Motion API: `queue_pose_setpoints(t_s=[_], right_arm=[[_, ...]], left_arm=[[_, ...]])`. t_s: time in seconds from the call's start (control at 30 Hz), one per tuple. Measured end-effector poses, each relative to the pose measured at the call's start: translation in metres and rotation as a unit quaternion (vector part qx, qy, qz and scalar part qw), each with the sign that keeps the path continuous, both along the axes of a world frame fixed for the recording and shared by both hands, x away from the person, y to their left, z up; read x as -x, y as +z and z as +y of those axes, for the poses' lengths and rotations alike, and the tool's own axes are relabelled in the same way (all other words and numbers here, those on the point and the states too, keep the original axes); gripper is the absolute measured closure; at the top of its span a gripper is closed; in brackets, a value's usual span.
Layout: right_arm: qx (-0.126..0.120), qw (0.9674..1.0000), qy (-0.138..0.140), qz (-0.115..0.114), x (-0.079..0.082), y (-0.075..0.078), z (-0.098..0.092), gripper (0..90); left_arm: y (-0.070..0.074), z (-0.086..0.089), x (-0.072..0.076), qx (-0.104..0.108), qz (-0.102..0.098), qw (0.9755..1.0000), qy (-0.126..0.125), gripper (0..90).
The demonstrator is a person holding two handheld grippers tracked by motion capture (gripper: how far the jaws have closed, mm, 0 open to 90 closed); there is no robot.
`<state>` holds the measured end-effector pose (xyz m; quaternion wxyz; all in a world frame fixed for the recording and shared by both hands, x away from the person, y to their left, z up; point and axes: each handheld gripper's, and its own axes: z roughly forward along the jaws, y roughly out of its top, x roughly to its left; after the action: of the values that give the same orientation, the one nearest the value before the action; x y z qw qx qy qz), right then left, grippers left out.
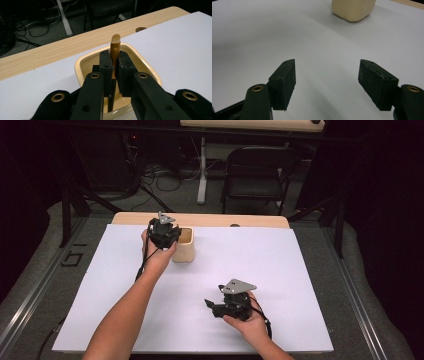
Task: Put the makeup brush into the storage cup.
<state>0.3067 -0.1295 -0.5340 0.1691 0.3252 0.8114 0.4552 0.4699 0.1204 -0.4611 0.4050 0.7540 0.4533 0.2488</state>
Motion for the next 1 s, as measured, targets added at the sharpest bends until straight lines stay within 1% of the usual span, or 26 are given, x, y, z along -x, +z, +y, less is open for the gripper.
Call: queue_pose_setpoints(t_s=[0.43,0.77,0.8,0.87,0.97,1.0], right_arm=[[0.000,1.0000,0.000,0.000,0.0000,-0.0004,0.0003,30.6],[0.000,1.0000,0.000,0.000,0.0001,-0.0002,-0.0001,30.6],[0.000,1.0000,0.000,0.000,0.0000,-0.0002,-0.0001,30.6],[0.000,1.0000,-0.001,0.001,-0.0002,-0.0003,-0.0002,30.6],[0.000,1.0000,0.000,0.000,-0.0003,-0.0004,0.0000,30.7],[0.000,1.0000,-0.001,0.000,-0.0002,-0.0003,0.0001,30.6]], left_arm=[[-0.0023,-0.0011,-0.0001,-0.003,0.003,1.0000,-0.001,83.7],[-0.0049,-0.0002,-0.0005,-0.005,0.004,1.0000,0.004,83.0],[-0.0052,0.0001,-0.0007,-0.005,0.005,1.0000,0.005,80.5],[-0.0058,0.0007,-0.0010,-0.004,0.009,0.9999,0.004,71.0],[-0.0068,0.0008,-0.0017,-0.004,0.011,0.9999,0.009,54.7],[-0.0072,0.0008,-0.0020,-0.003,0.011,0.9999,0.011,50.6]])
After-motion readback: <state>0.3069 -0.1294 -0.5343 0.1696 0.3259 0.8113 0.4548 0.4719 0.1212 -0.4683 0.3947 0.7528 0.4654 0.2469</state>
